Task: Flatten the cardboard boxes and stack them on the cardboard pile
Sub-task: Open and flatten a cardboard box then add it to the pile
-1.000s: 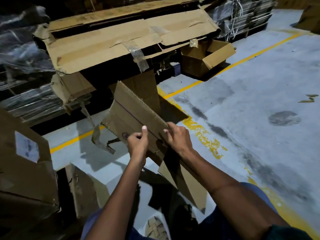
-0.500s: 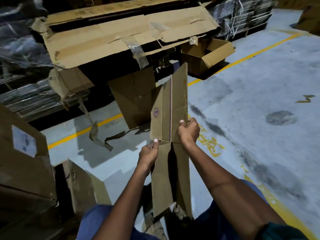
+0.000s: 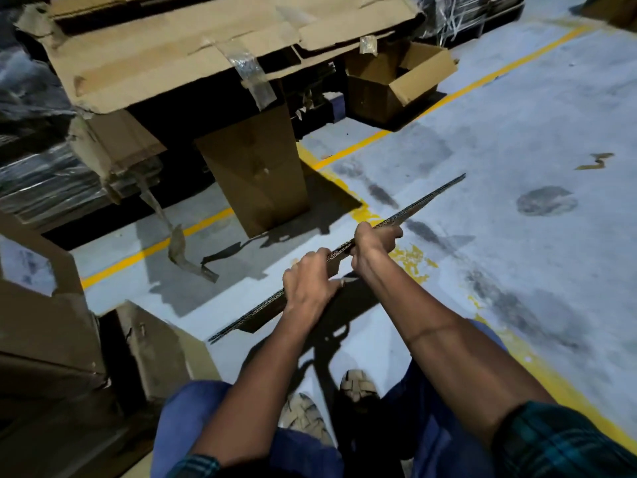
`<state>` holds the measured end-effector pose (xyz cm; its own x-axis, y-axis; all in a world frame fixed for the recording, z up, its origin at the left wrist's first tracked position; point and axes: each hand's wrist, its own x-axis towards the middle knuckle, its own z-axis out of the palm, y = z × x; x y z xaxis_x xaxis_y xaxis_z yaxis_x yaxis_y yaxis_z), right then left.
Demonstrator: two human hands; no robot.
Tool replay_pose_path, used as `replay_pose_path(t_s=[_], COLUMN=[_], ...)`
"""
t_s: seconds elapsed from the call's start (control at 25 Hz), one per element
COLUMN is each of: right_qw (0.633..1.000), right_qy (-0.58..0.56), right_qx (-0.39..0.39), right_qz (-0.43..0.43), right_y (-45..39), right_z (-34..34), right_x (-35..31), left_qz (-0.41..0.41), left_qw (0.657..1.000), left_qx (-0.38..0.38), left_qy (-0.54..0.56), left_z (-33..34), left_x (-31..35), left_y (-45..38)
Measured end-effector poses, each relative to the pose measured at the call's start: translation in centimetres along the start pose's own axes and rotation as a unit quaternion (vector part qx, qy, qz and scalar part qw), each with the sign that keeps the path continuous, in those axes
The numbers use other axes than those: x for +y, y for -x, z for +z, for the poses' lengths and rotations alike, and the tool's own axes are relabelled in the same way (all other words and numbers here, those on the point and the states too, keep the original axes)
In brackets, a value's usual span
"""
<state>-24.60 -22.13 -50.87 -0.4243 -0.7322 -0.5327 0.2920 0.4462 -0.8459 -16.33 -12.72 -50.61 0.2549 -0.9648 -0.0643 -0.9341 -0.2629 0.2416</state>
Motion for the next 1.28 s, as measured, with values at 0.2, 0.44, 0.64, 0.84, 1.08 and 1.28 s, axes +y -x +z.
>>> replay_pose_path(t_s=[0.2, 0.44, 0.64, 0.84, 1.08, 1.28], right_qw=[0.994, 0.913, 0.67, 0.586, 0.534, 0.537], right_qy=[0.036, 0.212, 0.486, 0.496, 0.461, 0.532], right_qx=[-0.095, -0.193, -0.096, -0.019, -0.113, -0.1], right_qz=[-0.035, -0.29, -0.553, -0.64, -0.7, -0.647], right_y=[1.6, 5.1, 7.8, 8.3, 4.2, -0.1], right_z=[0.3, -2.5, -7.5, -8.8, -8.6, -4.8], right_x=[-0.4, 0.3, -1.4, -1.1, -0.9, -3.7], left_qz=[0.013, 0.01, 0.038, 0.101, 0.143, 0.138], left_qw=[0.996, 0.992, 0.988, 0.98, 0.967, 0.987], left_qx=[0.081, 0.126, 0.146, 0.125, 0.155, 0.062], left_qy=[-0.031, 0.003, -0.021, -0.118, -0.142, -0.049], left_z=[-1.1, -3.6, -6.9, -8.6, -7.8, -6.6], left_x=[-0.3, -0.5, -2.1, -2.8, -3.7, -2.9], left_y=[-0.6, 1.7, 3.4, 5.5, 3.8, -3.7])
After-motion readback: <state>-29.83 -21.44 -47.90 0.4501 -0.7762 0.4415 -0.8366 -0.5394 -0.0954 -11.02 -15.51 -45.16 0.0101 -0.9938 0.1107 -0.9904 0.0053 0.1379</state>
